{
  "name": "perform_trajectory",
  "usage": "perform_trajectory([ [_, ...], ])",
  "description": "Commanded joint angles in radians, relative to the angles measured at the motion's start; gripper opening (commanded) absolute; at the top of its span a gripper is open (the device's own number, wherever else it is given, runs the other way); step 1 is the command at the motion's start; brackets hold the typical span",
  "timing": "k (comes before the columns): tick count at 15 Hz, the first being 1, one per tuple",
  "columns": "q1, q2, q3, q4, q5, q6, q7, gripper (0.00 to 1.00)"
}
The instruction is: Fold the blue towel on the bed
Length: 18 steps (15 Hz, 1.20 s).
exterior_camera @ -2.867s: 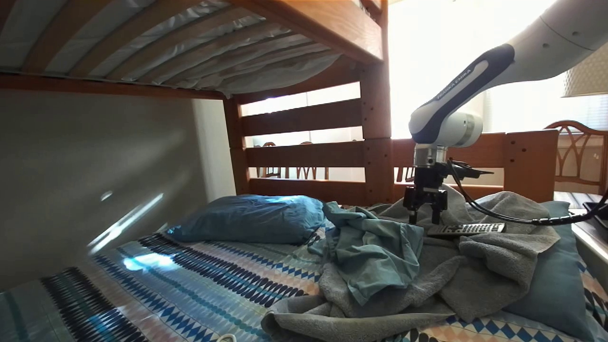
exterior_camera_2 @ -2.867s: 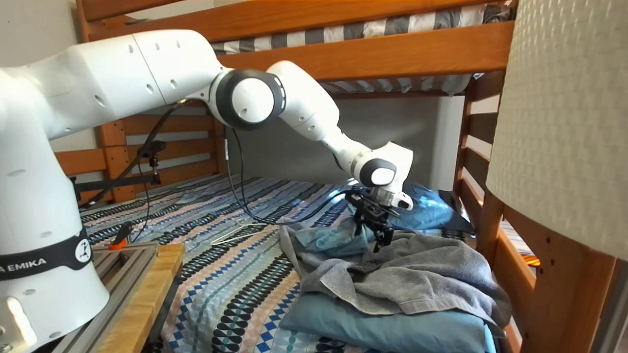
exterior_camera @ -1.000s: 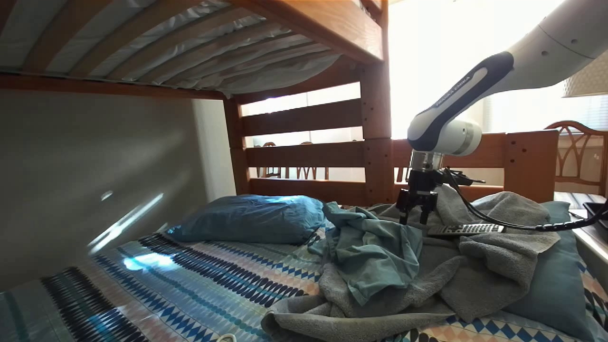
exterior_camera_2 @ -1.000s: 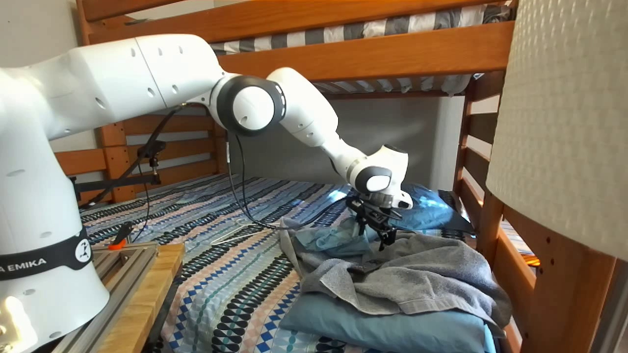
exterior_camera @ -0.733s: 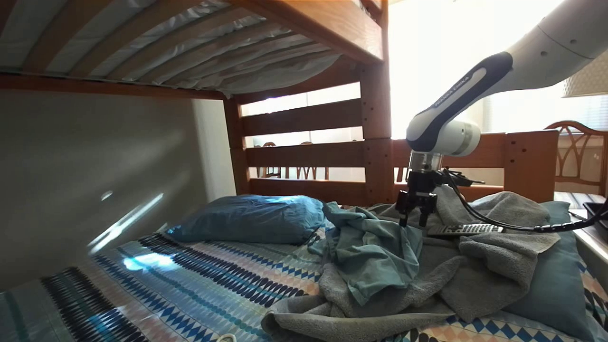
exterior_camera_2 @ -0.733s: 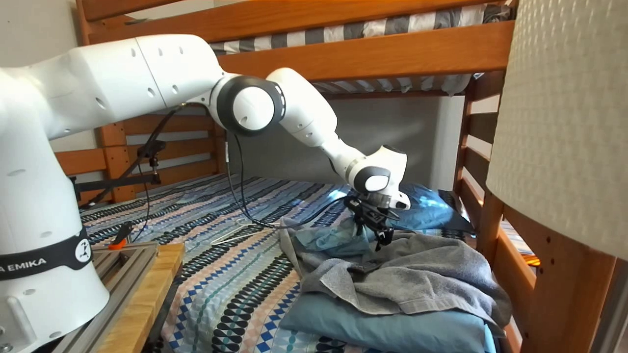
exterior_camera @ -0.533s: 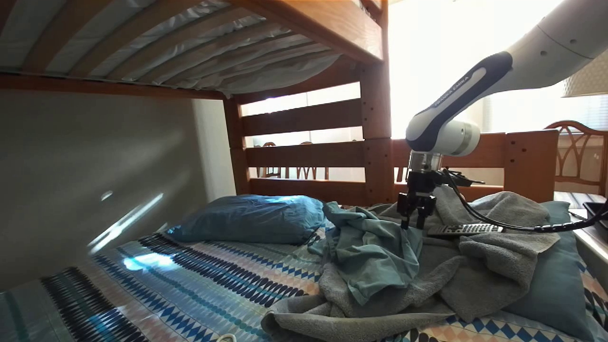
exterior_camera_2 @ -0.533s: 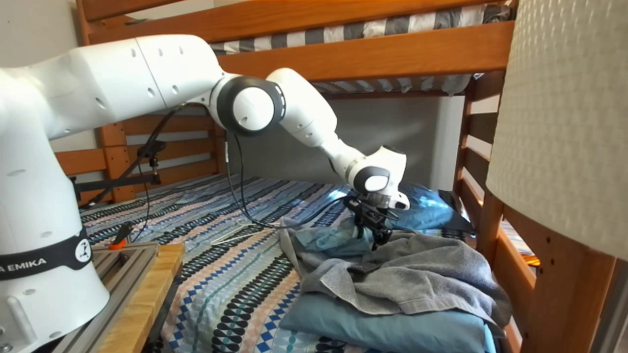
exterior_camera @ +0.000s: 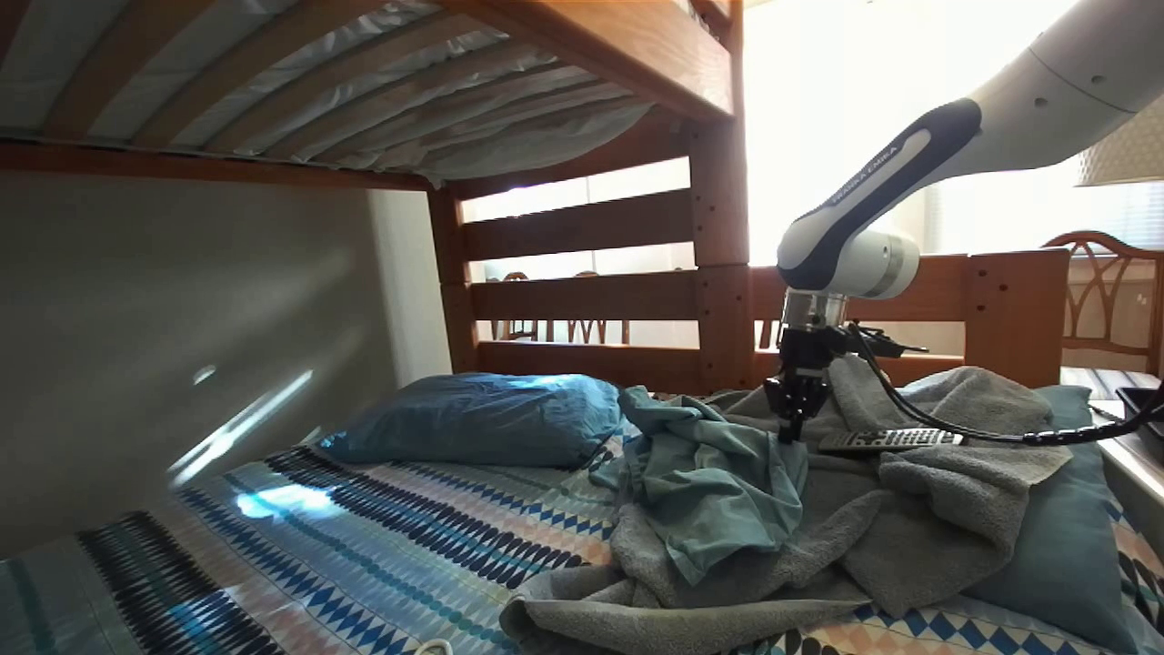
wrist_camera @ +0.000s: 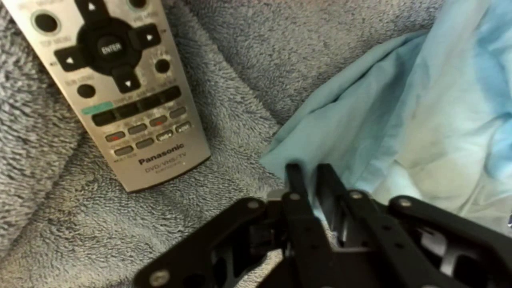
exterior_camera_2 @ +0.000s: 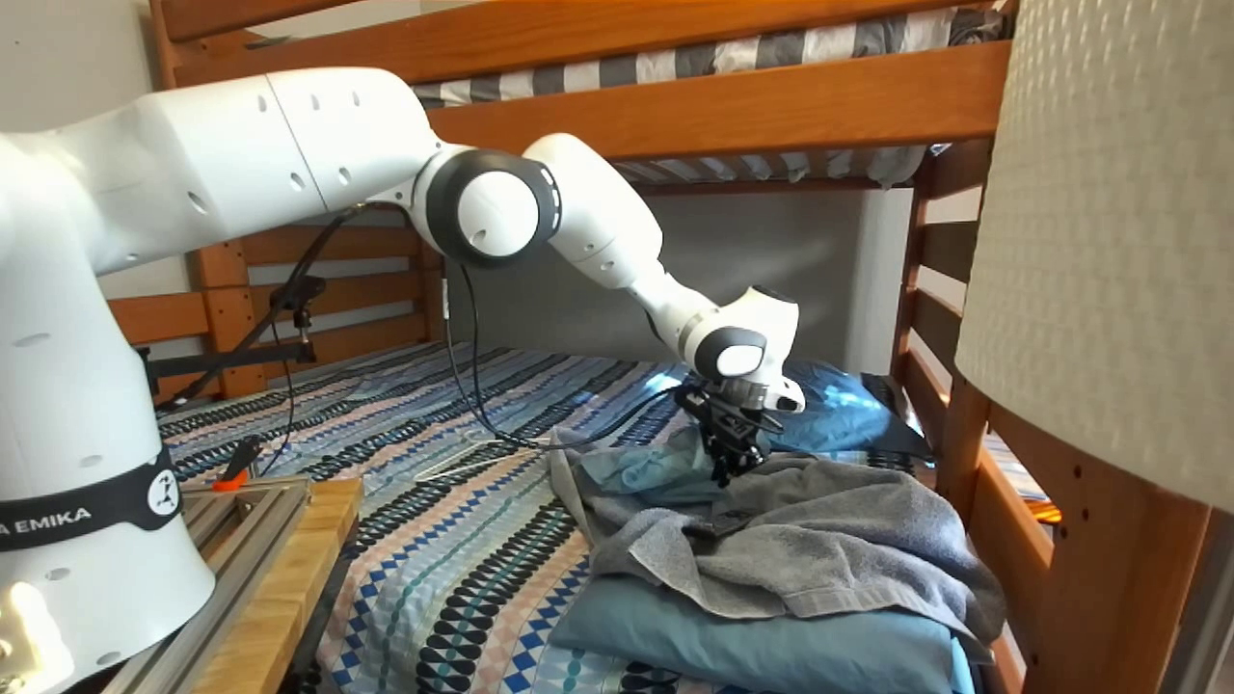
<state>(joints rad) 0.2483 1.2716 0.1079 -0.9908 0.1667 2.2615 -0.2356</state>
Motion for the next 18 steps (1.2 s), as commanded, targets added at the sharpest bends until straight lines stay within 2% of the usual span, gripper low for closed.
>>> perform_trajectory([
  [1,-0.002,-0.001,0.005,0.002,0.011,-0.013,0.018,0.00],
  [12,-0.001,0.000,0.002,0.000,0.003,0.000,0.011,0.01],
  [15,0.081,-0.011,-0.022,0.024,-0.086,-0.047,-0.035,0.00],
  [18,0.152,-0.045,-0.006,0.007,-0.136,-0.024,-0.079,0.00],
])
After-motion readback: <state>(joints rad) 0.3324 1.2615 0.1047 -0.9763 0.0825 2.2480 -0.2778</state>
